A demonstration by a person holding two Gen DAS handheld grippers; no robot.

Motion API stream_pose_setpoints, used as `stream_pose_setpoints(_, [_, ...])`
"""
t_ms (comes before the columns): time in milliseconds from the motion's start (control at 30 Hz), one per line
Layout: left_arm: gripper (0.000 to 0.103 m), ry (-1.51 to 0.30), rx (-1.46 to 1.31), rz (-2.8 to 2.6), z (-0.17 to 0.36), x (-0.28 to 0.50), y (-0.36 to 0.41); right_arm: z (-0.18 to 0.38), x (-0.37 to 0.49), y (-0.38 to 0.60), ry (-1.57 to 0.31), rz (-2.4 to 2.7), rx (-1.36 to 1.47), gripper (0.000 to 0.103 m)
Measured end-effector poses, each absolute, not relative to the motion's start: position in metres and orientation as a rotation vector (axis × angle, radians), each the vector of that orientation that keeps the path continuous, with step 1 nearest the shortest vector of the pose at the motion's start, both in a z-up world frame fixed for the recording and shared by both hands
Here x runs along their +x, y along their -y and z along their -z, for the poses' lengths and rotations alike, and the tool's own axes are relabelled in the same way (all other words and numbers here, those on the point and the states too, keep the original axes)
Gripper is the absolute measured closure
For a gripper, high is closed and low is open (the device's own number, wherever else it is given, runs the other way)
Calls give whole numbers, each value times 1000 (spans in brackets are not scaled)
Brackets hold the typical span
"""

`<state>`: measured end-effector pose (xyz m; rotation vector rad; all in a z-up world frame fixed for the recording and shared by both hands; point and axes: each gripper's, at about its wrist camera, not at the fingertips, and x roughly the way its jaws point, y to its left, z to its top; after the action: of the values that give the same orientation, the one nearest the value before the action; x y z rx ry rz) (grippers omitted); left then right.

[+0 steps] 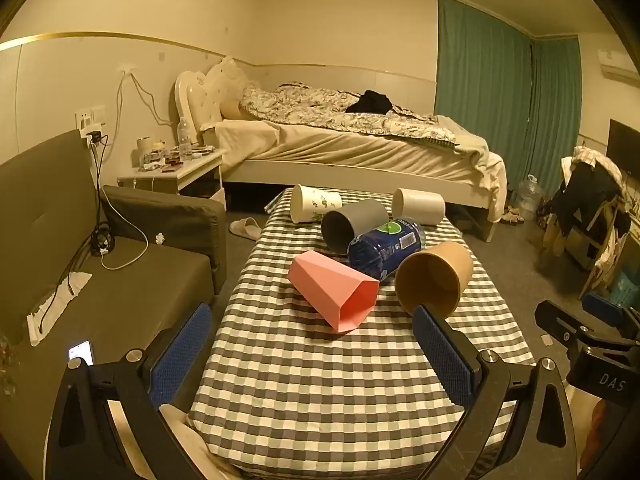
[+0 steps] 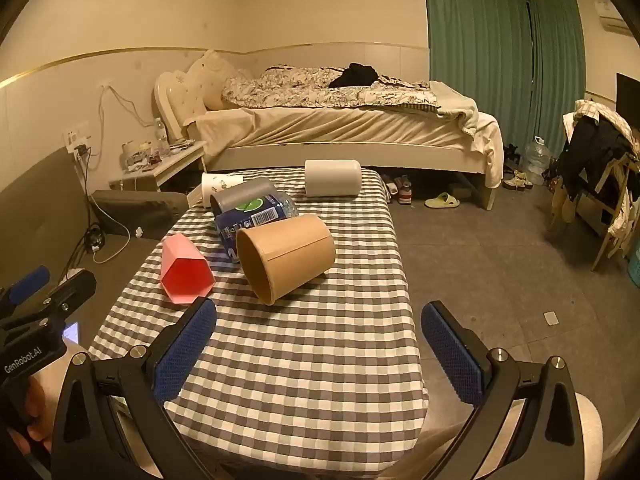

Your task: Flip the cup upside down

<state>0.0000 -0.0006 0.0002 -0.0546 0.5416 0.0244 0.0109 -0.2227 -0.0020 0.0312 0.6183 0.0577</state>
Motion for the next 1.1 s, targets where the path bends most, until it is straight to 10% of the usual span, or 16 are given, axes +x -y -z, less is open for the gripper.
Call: stream_pose_setpoints(1100, [0,-551,-59,-24,6,0,-3,9,14,222,-644,-49,34,0])
